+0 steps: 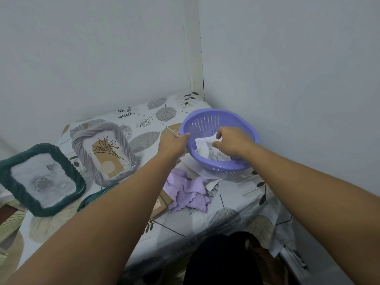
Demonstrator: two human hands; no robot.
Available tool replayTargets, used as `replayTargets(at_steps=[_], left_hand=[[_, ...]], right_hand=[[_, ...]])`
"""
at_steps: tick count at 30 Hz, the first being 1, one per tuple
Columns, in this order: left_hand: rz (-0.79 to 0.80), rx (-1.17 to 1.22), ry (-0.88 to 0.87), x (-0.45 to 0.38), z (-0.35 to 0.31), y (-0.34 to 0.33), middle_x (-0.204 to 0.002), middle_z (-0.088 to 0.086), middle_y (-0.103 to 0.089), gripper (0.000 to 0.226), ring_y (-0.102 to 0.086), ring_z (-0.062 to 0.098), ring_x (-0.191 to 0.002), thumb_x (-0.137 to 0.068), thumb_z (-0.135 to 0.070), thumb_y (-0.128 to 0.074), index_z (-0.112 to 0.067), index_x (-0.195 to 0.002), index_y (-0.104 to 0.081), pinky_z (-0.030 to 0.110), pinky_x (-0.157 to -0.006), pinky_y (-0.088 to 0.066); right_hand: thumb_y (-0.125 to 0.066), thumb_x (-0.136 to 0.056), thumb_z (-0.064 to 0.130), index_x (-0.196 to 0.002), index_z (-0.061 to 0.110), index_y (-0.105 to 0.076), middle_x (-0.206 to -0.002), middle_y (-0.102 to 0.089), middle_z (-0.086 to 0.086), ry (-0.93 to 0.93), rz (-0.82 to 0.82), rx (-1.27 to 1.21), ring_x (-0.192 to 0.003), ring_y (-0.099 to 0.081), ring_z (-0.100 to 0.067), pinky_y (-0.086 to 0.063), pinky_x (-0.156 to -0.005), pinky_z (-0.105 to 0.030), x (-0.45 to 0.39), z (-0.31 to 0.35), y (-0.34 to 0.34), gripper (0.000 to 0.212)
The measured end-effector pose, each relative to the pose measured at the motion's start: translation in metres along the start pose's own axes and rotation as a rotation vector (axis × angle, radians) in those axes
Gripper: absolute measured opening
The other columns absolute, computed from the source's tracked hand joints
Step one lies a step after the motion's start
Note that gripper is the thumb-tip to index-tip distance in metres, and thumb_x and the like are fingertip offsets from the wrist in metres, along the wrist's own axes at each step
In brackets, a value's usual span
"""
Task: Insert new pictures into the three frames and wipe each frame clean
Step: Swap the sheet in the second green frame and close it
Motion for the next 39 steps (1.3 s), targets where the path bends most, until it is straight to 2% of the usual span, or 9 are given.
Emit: replayTargets(at_steps=[7, 17, 19, 21, 23, 25, 30, 34, 39], left_hand=[[0.082, -0.041, 0.048, -0.001, 0.001, -0.016, -0.07, 0.01, -0.048, 0.026, -0.04, 0.02, -0.053, -0.087, -0.014, -0.074, -0.009, -0.073, -0.053, 0.027, -0.05, -0.032], [0.148, -0.066, 0.048, 0.002, 0.001, -0.014, -0.063, 0.012, -0.05, 0.025, -0.037, 0.02, -0.047, -0.095, -0.025, -0.069, -0.006, -0.083, -0.058, 0.025, -0.045, -0.033], [0.143, -0.057, 0.045, 0.002, 0.002, -0.014, -0.062, 0.012, -0.05, 0.027, -0.037, 0.021, -0.047, -0.095, -0.025, -0.069, -0.007, -0.081, -0.057, 0.026, -0.046, -0.033], [0.138, -0.046, 0.043, 0.002, 0.002, -0.014, -0.061, 0.011, -0.049, 0.03, -0.038, 0.022, -0.049, -0.095, -0.025, -0.069, -0.008, -0.075, -0.055, 0.026, -0.046, -0.033], [0.134, -0.04, 0.041, 0.002, 0.003, -0.014, -0.06, 0.011, -0.049, 0.033, -0.038, 0.022, -0.049, -0.095, -0.025, -0.07, -0.009, -0.071, -0.054, 0.026, -0.047, -0.032], [0.137, -0.035, 0.048, 0.004, 0.002, -0.014, -0.059, 0.01, -0.048, 0.033, -0.037, 0.022, -0.049, -0.095, -0.025, -0.07, -0.009, -0.071, -0.055, 0.026, -0.047, -0.032], [0.126, -0.013, 0.051, 0.006, 0.002, -0.013, -0.06, 0.009, -0.047, 0.032, -0.035, 0.02, -0.047, -0.095, -0.028, -0.07, -0.008, -0.077, -0.052, 0.026, -0.046, -0.031], [0.107, -0.039, 0.021, 0.012, -0.003, -0.013, -0.067, 0.005, -0.05, 0.035, -0.043, 0.019, -0.056, -0.095, -0.03, -0.071, -0.012, -0.075, -0.05, 0.029, -0.055, -0.039], [-0.129, -0.134, -0.176, 0.026, -0.021, 0.002, -0.101, -0.001, -0.055, 0.042, -0.056, 0.021, -0.09, -0.096, -0.045, -0.065, -0.013, -0.119, -0.049, 0.035, -0.081, -0.045]], right_hand=[[-0.079, -0.083, 0.039, -0.13, 0.013, -0.046, -0.12, -0.062, -0.009, -0.126, 0.14, 0.097, -0.095, -0.056, -0.029, -0.049, -0.076, -0.036, -0.009, -0.012, -0.019, 0.063], [-0.085, -0.08, 0.022, -0.159, 0.001, 0.004, -0.139, -0.054, -0.022, -0.252, 0.237, 0.123, -0.125, -0.057, -0.039, -0.051, -0.101, -0.049, -0.024, -0.014, -0.031, 0.121], [-0.08, -0.083, 0.014, -0.159, 0.0, 0.004, -0.14, -0.053, -0.022, -0.266, 0.218, 0.094, -0.124, -0.057, -0.038, -0.052, -0.099, -0.047, -0.024, -0.016, -0.031, 0.114], [-0.07, -0.087, 0.01, -0.155, 0.001, -0.018, -0.137, -0.056, -0.02, -0.245, 0.177, 0.069, -0.116, -0.061, -0.037, -0.054, -0.086, -0.041, -0.025, -0.018, -0.031, 0.086], [-0.063, -0.088, 0.009, -0.118, 0.008, -0.053, -0.119, -0.065, -0.014, -0.201, 0.131, 0.038, -0.093, -0.066, -0.032, -0.053, -0.067, -0.034, -0.025, -0.019, -0.028, 0.031], [-0.055, -0.09, 0.011, -0.091, 0.014, -0.052, -0.101, -0.065, -0.009, -0.166, 0.109, 0.004, -0.078, -0.065, -0.028, -0.049, -0.055, -0.03, -0.025, -0.018, -0.026, 0.004], [-0.045, -0.094, 0.015, -0.096, 0.012, -0.058, -0.097, -0.065, -0.008, -0.104, 0.066, -0.09, -0.081, -0.059, -0.026, -0.04, -0.055, -0.031, -0.024, -0.013, -0.018, 0.014], [-0.045, -0.097, 0.02, -0.08, 0.014, -0.05, -0.082, -0.056, -0.004, -0.069, -0.042, -0.165, -0.074, -0.053, -0.024, -0.033, -0.053, -0.032, -0.017, -0.008, -0.006, 0.019], [-0.045, -0.095, 0.03, -0.078, 0.018, -0.053, -0.079, -0.061, -0.001, 0.032, -0.239, -0.125, -0.074, -0.057, -0.024, -0.029, -0.052, -0.032, -0.007, 0.015, 0.009, 0.022]])
Point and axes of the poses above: each hand's wrist, its own x-axis away from the middle knuckle, its own y-axis out of the back of the hand, z = x × y, the point moved 4 cm from there along -x, towards the middle knuckle
